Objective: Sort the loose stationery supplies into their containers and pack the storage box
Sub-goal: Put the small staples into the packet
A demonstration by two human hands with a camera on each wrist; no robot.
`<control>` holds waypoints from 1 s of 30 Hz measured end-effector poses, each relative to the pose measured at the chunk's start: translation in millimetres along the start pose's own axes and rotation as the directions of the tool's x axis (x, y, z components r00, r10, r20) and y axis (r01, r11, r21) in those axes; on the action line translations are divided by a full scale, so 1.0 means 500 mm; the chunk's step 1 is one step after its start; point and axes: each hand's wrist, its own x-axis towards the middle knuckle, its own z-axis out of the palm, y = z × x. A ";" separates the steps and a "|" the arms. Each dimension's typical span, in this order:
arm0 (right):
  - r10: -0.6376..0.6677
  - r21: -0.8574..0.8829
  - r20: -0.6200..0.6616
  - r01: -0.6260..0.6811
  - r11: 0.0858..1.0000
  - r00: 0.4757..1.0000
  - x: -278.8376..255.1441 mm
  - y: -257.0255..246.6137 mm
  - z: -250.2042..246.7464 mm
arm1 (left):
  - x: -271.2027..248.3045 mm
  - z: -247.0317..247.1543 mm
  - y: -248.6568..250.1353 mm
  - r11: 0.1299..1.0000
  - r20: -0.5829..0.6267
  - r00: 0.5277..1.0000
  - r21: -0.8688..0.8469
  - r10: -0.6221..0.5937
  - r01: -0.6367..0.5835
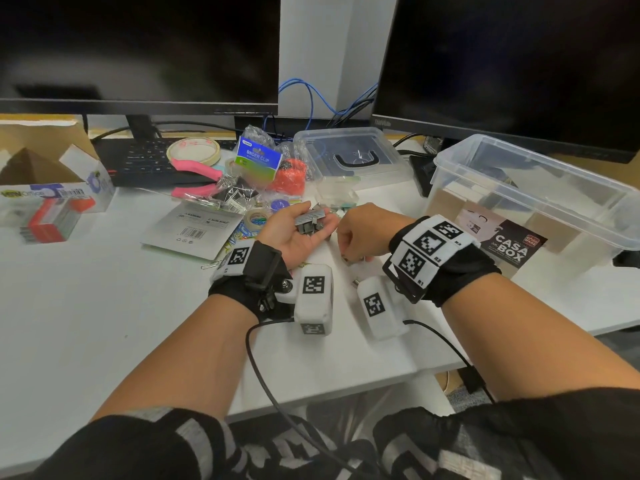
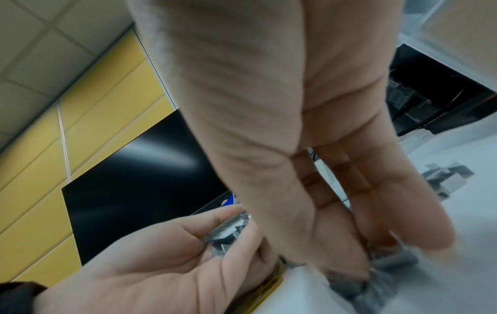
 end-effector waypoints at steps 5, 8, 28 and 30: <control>0.013 0.048 -0.002 -0.013 0.999 1.000 0.004 0.006 0.004 | 0.000 0.001 -0.001 1.000 0.008 1.000 0.000 0.008 -0.008; 0.008 0.061 -0.013 -0.007 0.998 1.000 0.006 0.008 0.007 | 0.000 0.001 -0.001 1.000 0.010 1.000 0.003 0.010 -0.010; 0.070 0.283 -0.139 -0.028 0.959 0.988 -0.013 0.028 -0.051 | -0.005 0.004 -0.003 1.000 0.062 0.998 -0.027 -0.006 0.008; 0.053 0.319 -0.155 -0.001 0.948 0.987 -0.011 0.025 -0.055 | -0.006 0.005 -0.006 0.999 0.087 0.996 -0.038 -0.030 0.034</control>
